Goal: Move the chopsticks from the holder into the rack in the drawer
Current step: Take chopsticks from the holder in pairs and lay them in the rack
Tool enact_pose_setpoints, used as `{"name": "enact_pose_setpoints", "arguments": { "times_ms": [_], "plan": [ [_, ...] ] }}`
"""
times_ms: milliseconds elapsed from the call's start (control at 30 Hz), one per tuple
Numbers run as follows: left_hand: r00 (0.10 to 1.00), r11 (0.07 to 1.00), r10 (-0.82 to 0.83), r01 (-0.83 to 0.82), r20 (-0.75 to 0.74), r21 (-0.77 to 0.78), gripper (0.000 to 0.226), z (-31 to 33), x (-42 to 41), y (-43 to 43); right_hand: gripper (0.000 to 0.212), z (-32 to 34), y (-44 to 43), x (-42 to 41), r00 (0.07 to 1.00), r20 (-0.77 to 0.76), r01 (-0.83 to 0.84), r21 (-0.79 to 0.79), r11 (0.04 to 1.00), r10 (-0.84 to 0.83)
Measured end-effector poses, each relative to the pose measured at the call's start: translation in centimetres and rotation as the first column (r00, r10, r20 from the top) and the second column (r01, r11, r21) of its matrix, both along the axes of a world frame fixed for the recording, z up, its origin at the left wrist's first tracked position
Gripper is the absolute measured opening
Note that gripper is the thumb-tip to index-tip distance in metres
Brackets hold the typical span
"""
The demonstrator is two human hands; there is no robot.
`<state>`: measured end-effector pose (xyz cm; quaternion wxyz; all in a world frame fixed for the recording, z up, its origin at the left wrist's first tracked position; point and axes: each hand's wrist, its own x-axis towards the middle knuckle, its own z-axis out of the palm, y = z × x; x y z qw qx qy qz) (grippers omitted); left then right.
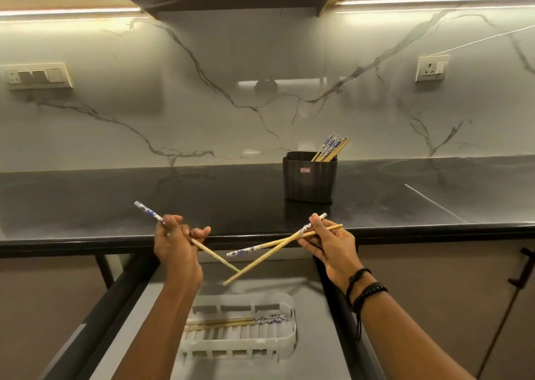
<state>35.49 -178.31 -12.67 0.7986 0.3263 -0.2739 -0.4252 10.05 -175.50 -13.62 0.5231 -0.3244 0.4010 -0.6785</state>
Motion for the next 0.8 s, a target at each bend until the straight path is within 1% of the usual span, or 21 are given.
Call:
{"name": "enact_pose_setpoints", "arguments": {
  "times_ms": [33,67,100,133,167,200,233,300,333,400,467,500,533,567,600,667,733,800],
  "plan": [
    [0.998,0.999,-0.003,0.005,0.058,-0.037,0.022,0.1,-0.2,0.2,0.021,0.0,0.0,0.2,1.000,-0.028,-0.009,-0.009,1.000,0.009],
    [0.984,0.997,-0.007,0.021,0.176,-0.080,0.022,0.0,-0.6,0.4,0.021,0.1,-0.1,0.4,0.998,-0.064,-0.018,-0.021,1.000,0.017],
    [0.940,0.991,-0.016,0.060,0.340,-0.118,0.021,-0.2,-1.1,0.6,0.021,0.1,-0.1,0.5,0.994,-0.102,-0.028,-0.035,0.999,0.024],
    [0.856,0.984,-0.028,0.114,0.517,-0.136,0.021,-0.4,-1.8,0.8,0.022,0.2,-0.1,0.7,0.990,-0.138,-0.036,-0.050,0.998,0.028],
    [0.741,0.978,-0.032,0.161,0.670,-0.131,0.021,-0.8,-2.6,1.0,0.022,0.2,0.0,0.9,0.985,-0.170,-0.043,-0.065,0.997,0.031],
    [0.620,0.975,-0.028,0.189,0.784,-0.114,0.021,-1.2,-3.6,1.2,0.023,0.3,0.1,1.1,0.980,-0.196,-0.049,-0.080,0.996,0.033],
    [0.505,0.974,-0.019,0.206,0.863,-0.099,0.021,-1.7,-4.4,1.4,0.025,0.3,0.2,1.3,0.976,-0.215,-0.054,-0.095,0.994,0.033],
    [0.312,0.963,-0.027,0.263,0.950,-0.059,0.021,-2.7,-6.0,1.8,0.029,0.4,0.4,1.8,0.972,-0.231,-0.062,-0.121,0.991,0.032],
    [0.241,0.958,-0.043,0.287,0.970,-0.029,0.022,-3.2,-6.5,1.8,0.029,0.4,0.6,2.0,0.972,-0.231,-0.067,-0.133,0.989,0.034],
    [0.151,0.953,-0.069,0.303,0.986,0.021,0.022,-4.0,-6.8,1.8,0.021,0.3,0.7,2.4,0.972,-0.234,-0.078,-0.154,0.985,0.041],
    [0.106,0.951,-0.074,0.308,0.992,0.038,0.020,-4.2,-6.7,1.7,0.017,0.2,0.7,2.6,0.969,-0.242,-0.082,-0.158,0.984,0.042],
    [0.107,0.951,-0.078,0.307,0.991,0.042,0.019,-4.3,-6.6,1.6,0.021,0.1,0.7,2.8,0.970,-0.238,-0.082,-0.158,0.984,0.042],
    [0.128,0.952,-0.087,0.302,0.988,0.045,0.019,-4.3,-6.5,1.5,0.026,0.1,0.6,2.9,0.975,-0.220,-0.078,-0.162,0.984,0.042],
    [0.174,0.956,-0.102,0.288,0.979,0.049,0.020,-4.3,-6.4,1.4,0.030,0.1,0.5,2.9,0.982,-0.186,-0.071,-0.169,0.983,0.039],
    [0.243,0.961,-0.126,0.269,0.962,0.058,0.020,-4.1,-6.3,1.3,0.032,0.2,0.4,2.9,0.990,-0.139,-0.059,-0.175,0.983,0.035],
    [0.417,0.961,-0.204,0.258,0.886,0.100,0.019,-3.7,-6.0,1.3,0.032,0.4,0.4,2.7,0.999,-0.029,-0.038,-0.174,0.984,0.033],
    [0.571,0.958,-0.266,0.248,0.777,0.146,0.017,-3.3,-5.8,1.3,0.025,0.5,0.4,2.5,0.994,0.085,-0.047,-0.179,0.983,0.063],
    [0.704,0.960,-0.280,0.216,0.653,0.179,0.017,-2.9,-5.7,1.2,0.021,0.5,0.4,2.4,0.972,0.201,-0.084,-0.198,0.977,0.124]
  ]
}}
